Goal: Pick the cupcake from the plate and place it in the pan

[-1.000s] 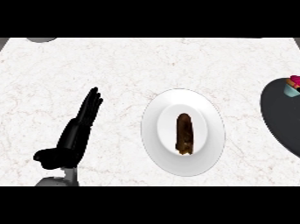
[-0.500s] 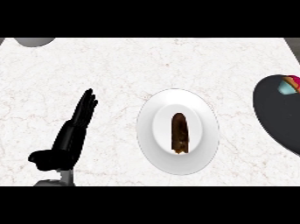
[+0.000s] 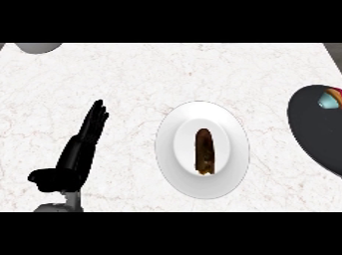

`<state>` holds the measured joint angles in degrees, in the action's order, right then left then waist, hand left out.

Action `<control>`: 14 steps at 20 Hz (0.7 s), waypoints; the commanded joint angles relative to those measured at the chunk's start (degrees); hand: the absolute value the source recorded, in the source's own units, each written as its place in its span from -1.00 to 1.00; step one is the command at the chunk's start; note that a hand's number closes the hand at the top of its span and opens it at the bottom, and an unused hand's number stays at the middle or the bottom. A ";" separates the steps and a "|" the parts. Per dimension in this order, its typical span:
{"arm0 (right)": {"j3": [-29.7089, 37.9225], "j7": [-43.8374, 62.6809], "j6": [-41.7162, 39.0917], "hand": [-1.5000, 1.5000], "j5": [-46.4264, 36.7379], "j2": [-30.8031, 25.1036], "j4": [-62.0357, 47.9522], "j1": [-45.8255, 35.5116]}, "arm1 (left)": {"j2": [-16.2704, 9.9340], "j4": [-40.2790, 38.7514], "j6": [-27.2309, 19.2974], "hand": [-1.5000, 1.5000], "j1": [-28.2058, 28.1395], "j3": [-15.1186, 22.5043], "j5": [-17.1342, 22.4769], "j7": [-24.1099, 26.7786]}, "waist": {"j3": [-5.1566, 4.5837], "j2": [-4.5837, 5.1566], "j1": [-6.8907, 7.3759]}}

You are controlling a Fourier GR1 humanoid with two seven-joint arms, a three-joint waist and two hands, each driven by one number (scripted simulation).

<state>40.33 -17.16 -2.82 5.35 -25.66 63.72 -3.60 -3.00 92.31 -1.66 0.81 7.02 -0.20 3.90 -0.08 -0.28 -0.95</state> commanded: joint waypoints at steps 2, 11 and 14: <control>-0.10 -0.75 -1.46 -1.00 1.64 4.16 12.14 9.48 | 1.83 0.33 -1.18 0.00 1.58 1.38 -1.43 -2.65 | 0.05 0.18 0.50; -2.57 -0.41 -0.84 -1.00 -1.46 11.95 23.42 18.17 | -0.47 -1.62 2.75 0.00 -0.98 -1.65 0.16 3.16 | 0.05 0.22 0.70; -0.91 -1.15 -1.33 -1.00 -2.09 9.60 18.74 16.45 | 0.23 1.03 2.63 0.00 -0.21 -1.62 0.50 0.15 | 0.08 0.24 0.87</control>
<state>39.67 -16.50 -4.93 5.06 -17.74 82.87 11.99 -2.13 90.42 -0.10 1.65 5.82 -0.34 5.56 -0.03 -0.05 -0.26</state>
